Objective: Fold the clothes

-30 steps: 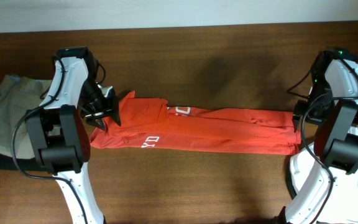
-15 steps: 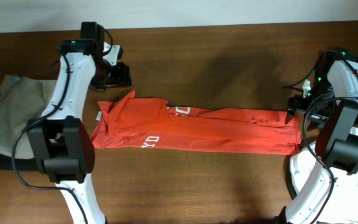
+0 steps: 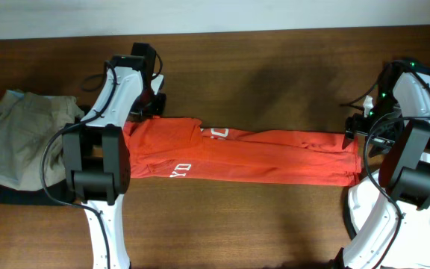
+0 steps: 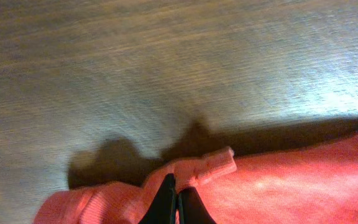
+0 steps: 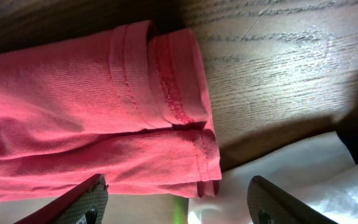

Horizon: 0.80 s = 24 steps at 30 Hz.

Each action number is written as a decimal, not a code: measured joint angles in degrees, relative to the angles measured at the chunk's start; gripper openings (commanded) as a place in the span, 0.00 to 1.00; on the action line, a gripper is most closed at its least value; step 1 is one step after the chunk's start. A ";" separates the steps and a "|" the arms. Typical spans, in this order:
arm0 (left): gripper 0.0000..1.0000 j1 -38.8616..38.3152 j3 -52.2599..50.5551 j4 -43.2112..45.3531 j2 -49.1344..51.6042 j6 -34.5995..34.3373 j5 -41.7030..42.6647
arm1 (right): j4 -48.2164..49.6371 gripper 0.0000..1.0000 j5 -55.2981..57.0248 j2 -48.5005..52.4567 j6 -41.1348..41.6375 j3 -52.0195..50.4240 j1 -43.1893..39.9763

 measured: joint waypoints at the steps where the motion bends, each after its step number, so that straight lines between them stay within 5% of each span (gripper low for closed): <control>1: 0.00 0.00 0.94 -2.75 0.07 0.26 2.51 | 0.04 0.75 0.00 0.00 0.00 0.00 0.00; 6: 0.00 0.02 7.15 -14.43 -4.09 8.87 15.80 | 0.02 0.75 -0.17 0.00 -0.04 -0.04 -0.02; 10: 0.00 0.04 8.20 -22.16 -10.38 10.51 15.23 | -0.59 0.75 -0.17 0.00 -0.02 -0.04 0.00; 15: 0.00 0.04 7.30 -32.04 -10.36 2.21 5.60 | -0.68 0.76 -0.17 0.00 -0.02 -0.04 -0.02; 24: 0.00 1.62 -7.93 -32.09 -10.36 -12.33 -10.05 | -0.70 0.76 -0.20 0.00 0.00 -0.09 0.00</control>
